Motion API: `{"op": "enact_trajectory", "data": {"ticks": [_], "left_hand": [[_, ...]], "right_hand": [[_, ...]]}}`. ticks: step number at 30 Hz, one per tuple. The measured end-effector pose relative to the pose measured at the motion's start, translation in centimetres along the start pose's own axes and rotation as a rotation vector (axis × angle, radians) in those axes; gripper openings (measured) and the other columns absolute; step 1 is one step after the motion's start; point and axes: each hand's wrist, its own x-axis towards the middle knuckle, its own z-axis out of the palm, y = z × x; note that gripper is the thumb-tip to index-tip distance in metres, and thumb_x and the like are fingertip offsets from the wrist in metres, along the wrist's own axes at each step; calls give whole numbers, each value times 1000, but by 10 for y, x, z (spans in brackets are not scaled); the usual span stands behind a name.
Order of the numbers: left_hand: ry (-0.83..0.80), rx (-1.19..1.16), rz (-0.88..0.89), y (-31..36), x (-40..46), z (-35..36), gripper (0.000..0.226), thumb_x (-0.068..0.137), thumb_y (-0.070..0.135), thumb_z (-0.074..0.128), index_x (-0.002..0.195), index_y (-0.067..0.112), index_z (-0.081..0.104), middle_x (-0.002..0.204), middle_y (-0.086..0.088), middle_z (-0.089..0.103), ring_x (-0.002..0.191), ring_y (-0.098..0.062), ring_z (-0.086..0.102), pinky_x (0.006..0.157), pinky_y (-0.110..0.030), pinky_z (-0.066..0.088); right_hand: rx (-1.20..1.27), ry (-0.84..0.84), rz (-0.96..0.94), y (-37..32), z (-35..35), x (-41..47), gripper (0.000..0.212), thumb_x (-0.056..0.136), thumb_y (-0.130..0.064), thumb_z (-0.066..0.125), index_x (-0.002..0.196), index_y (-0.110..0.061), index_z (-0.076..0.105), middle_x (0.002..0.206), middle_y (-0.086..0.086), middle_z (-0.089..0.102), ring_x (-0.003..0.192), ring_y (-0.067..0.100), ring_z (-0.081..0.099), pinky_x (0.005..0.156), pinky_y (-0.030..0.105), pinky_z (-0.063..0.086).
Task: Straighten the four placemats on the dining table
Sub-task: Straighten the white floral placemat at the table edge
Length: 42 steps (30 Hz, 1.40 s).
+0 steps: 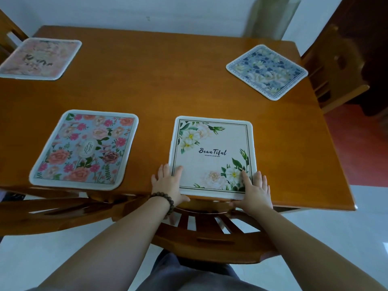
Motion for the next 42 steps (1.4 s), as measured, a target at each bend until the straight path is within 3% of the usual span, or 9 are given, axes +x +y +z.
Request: {"op": "enact_trajectory", "data": {"ticks": [4, 16, 21, 26, 28, 31, 36, 42], "left_hand": [[-52, 3, 12, -2, -1, 0, 122, 64, 67, 72, 149, 36, -11, 156, -18, -16, 143, -35, -15, 112, -58, 4], [-29, 5, -15, 2, 0, 5, 106, 65, 59, 77, 146, 33, 14, 157, -20, -2, 144, -34, -6, 112, -59, 10], [-36, 19, -21, 3, 2, 2, 108, 63, 59, 78, 145, 33, 13, 157, -19, -1, 144, -34, -4, 111, -58, 13], [-120, 34, -39, 2, -1, -6, 116, 64, 71, 69, 149, 33, 0, 157, -18, -14, 144, -35, -11, 112, -56, 8], [-83, 38, -49, 5, -3, -12, 111, 68, 78, 57, 150, 32, -1, 158, -16, -13, 144, -34, -10, 113, -56, 7], [17, -9, -30, 22, -3, -22, 96, 79, 74, 45, 151, 28, 1, 159, -11, -5, 145, -30, -7, 114, -55, 8], [152, -2, 92, 70, 6, -39, 83, 87, 68, 36, 151, 25, 5, 159, -9, 9, 145, -28, 4, 114, -50, 14], [175, 0, 270, 134, 20, -50, 76, 89, 63, 34, 151, 25, 10, 159, -7, 12, 145, -25, 6, 114, -51, 10]], "right_hand": [[10, -1, 12, 1, 2, 1, 119, 68, -57, 75, 151, -31, -7, 156, 18, -18, 143, 37, -16, 117, 50, 2], [3, 52, 4, 0, 8, 0, 115, 70, -56, 75, 151, -26, -1, 158, 18, -7, 144, 38, -8, 117, 47, 5], [-15, 43, 7, -1, 9, 1, 116, 71, -57, 74, 151, -26, -4, 157, 19, -11, 144, 39, -10, 116, 48, 5], [-5, -33, 6, 0, 2, 3, 119, 69, -63, 71, 150, -29, -9, 156, 19, -17, 143, 40, -12, 115, 51, 5], [20, -36, -1, 4, -6, 5, 119, 68, -70, 67, 150, -30, -10, 156, 18, -17, 143, 39, -12, 115, 51, 5], [87, 24, 17, 18, -24, 8, 110, 72, -74, 57, 150, -30, -7, 158, 16, -14, 144, 36, -10, 115, 51, 6], [183, 177, 111, 49, -52, 4, 88, 85, -65, 47, 151, -30, -1, 159, 14, -8, 145, 32, -7, 115, 49, 7], [264, 285, 238, 90, -72, -24, 76, 92, -56, 45, 151, -28, 7, 159, 12, -5, 146, 29, -5, 116, 48, 8]]}}
